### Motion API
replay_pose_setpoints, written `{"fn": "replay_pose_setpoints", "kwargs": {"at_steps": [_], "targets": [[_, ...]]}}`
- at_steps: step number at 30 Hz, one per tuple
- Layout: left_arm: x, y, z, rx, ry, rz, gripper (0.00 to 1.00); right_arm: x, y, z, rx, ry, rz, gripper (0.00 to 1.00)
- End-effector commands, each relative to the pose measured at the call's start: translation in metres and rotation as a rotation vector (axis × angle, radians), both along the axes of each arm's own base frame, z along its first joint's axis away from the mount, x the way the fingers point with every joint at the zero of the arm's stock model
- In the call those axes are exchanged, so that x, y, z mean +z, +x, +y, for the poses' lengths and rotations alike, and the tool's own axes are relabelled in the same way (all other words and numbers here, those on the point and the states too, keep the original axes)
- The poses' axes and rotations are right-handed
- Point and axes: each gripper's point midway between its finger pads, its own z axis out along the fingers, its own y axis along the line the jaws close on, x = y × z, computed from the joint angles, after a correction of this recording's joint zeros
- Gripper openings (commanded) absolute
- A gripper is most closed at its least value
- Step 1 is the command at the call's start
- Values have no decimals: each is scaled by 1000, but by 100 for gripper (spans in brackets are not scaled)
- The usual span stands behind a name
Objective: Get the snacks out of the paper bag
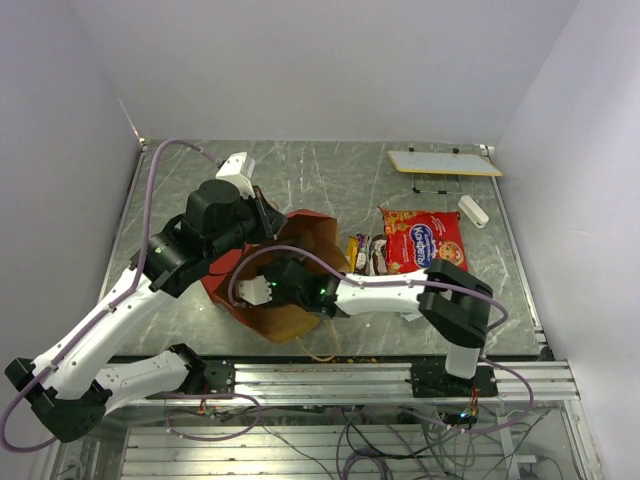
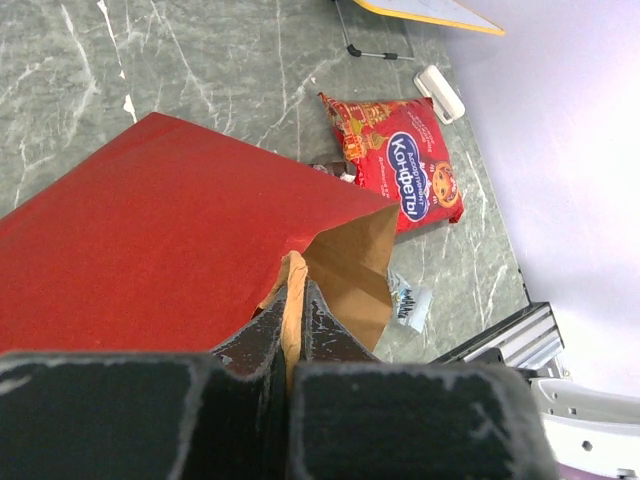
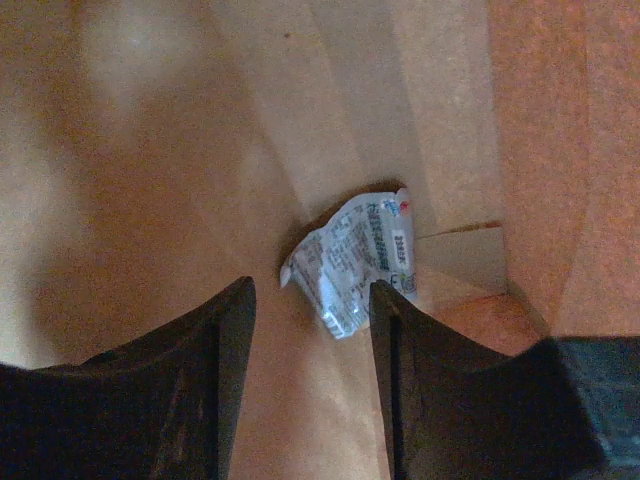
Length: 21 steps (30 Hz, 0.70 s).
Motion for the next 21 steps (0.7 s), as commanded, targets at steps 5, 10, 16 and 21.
{"fn": "replay_pose_setpoints", "kwargs": {"at_steps": [5,10,16,21], "targets": [[15,-2,-5,-54,4,-32,7,-13,29,14,-186,72,-44,57],[18,-4,-1,-54,22,-44,7,-24,41,6,-258,47,-74,58],[18,-5,0,-59,27,-47,7,-35,60,-4,-320,40,-93,58],[15,-6,-1,-64,31,-38,7,-34,77,-8,-363,39,-116,58]]}}
